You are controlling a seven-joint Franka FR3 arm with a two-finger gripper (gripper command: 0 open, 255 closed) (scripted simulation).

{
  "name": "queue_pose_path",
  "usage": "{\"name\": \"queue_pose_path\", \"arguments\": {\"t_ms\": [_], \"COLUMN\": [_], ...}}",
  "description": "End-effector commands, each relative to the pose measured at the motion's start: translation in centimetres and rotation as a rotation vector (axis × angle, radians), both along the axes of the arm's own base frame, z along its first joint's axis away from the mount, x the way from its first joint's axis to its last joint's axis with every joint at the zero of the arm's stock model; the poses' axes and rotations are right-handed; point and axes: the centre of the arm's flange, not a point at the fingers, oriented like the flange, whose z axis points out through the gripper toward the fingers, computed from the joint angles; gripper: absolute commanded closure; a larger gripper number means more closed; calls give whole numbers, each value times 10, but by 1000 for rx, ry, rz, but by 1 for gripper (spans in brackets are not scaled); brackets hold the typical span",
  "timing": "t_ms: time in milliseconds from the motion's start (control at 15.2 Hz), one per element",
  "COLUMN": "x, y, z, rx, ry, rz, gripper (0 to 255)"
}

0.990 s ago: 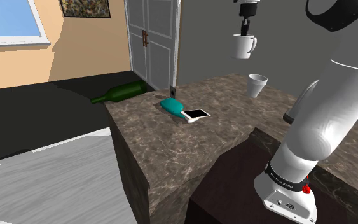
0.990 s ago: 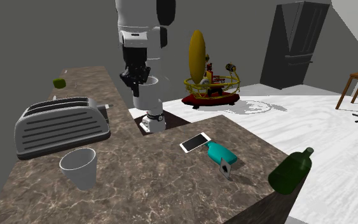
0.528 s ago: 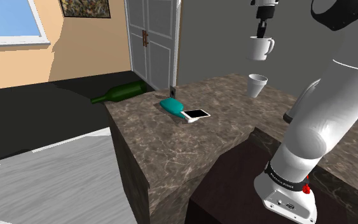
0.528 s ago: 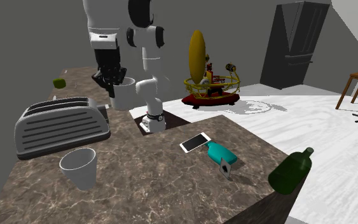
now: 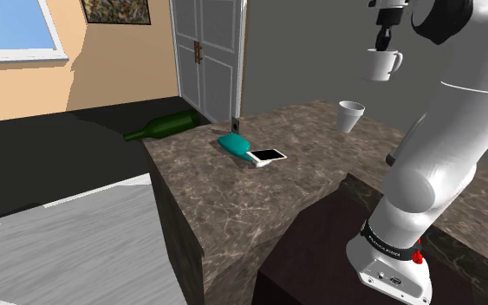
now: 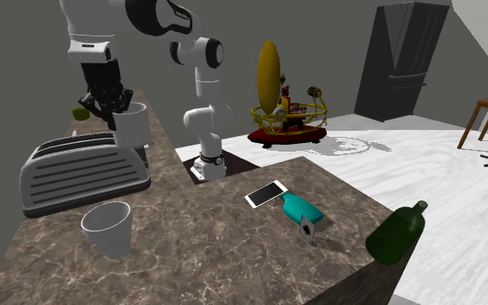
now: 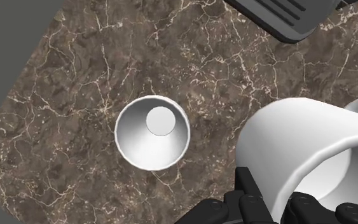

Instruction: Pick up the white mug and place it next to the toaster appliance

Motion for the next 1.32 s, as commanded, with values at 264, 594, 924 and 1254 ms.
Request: {"name": "queue_pose_path", "arguments": {"t_ms": [264, 594, 924, 1254], "x": [-56, -108, -108, -108], "y": [-57, -108, -109, -109], "z": [-2, -2, -29, -55], "rx": [0, 0, 0, 0], "ry": [0, 0, 0, 0], "rz": [2, 2, 2, 2], "gripper": [255, 255, 255, 255]}}
